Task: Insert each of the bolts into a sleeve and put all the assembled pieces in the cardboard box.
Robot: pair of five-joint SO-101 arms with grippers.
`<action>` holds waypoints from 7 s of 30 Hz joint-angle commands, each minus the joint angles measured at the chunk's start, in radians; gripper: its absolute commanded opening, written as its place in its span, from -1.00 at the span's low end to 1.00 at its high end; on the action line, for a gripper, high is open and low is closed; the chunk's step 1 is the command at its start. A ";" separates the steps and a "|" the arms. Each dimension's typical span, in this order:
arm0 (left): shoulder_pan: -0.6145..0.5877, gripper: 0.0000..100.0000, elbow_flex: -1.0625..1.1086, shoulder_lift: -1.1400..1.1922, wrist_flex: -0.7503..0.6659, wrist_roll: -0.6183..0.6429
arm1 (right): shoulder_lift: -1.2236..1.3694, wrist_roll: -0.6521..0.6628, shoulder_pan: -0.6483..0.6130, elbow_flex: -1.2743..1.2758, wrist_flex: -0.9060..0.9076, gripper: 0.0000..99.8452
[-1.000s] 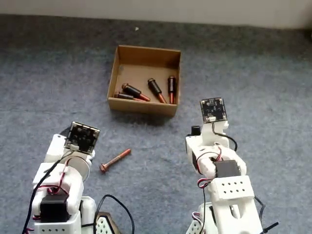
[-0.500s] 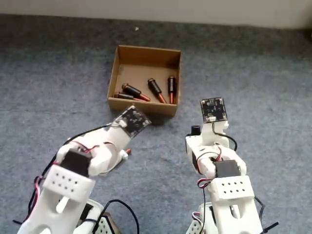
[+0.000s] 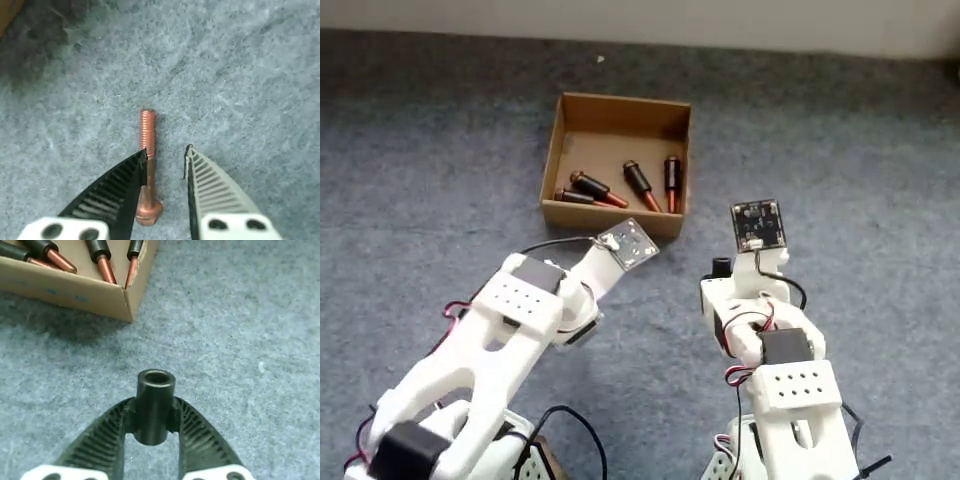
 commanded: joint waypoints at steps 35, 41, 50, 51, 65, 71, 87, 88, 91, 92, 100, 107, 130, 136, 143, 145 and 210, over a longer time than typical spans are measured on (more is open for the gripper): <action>-0.059 -0.70 -0.061 0.174 -0.173 0.100 | -0.022 0.002 0.012 -0.005 -0.022 -0.99; -0.056 -0.70 -0.061 0.174 -0.173 0.100 | -0.022 0.002 0.012 -0.002 -0.022 -0.99; -0.053 -0.85 -0.314 0.463 -0.020 0.100 | -0.028 0.043 0.010 0.027 -0.050 -0.98; -0.053 -0.90 -0.349 0.501 0.005 0.100 | -0.028 0.043 0.010 0.027 -0.050 -0.98; -0.077 -0.99 -0.430 0.266 0.072 0.411 | -0.028 0.043 0.010 0.027 -0.050 -0.98; -0.077 -0.99 -0.432 0.176 0.069 0.738 | -0.028 0.043 0.010 0.027 -0.050 -0.98; -0.369 -0.99 -0.378 0.219 0.071 1.326 | -0.028 0.046 0.010 0.027 -0.050 -0.98; -0.374 -0.99 -0.355 0.219 0.069 1.389 | -0.028 0.046 0.010 0.027 -0.050 -0.98; -0.372 -0.99 -0.297 0.219 0.069 1.521 | -0.028 0.046 0.010 0.027 -0.050 -0.98; -0.372 -0.99 -0.288 0.219 0.069 1.534 | -0.028 0.048 0.010 0.027 -0.050 -0.98; -0.375 -0.98 -0.288 0.213 0.069 1.539 | -0.028 0.048 0.010 0.027 -0.050 -0.98; -0.372 -0.48 -0.283 0.213 0.075 1.539 | -0.028 0.048 0.010 0.027 -0.050 -0.98; -0.363 -0.93 -0.648 0.217 0.503 0.736 | -0.028 0.049 0.012 0.027 -0.050 -0.98; -0.355 -0.98 -0.648 0.219 0.497 0.183 | -0.028 0.049 0.012 0.027 -0.050 -0.98; -0.286 -0.98 -0.641 0.220 0.502 -0.262 | -0.028 0.049 0.012 0.027 -0.050 -0.98; -0.237 -0.97 -0.611 0.220 0.497 -0.373 | -0.028 0.049 0.012 0.027 -0.050 -0.98; -0.119 -0.99 -0.565 0.659 0.204 -0.618 | -0.028 0.092 0.012 0.027 -0.051 -0.98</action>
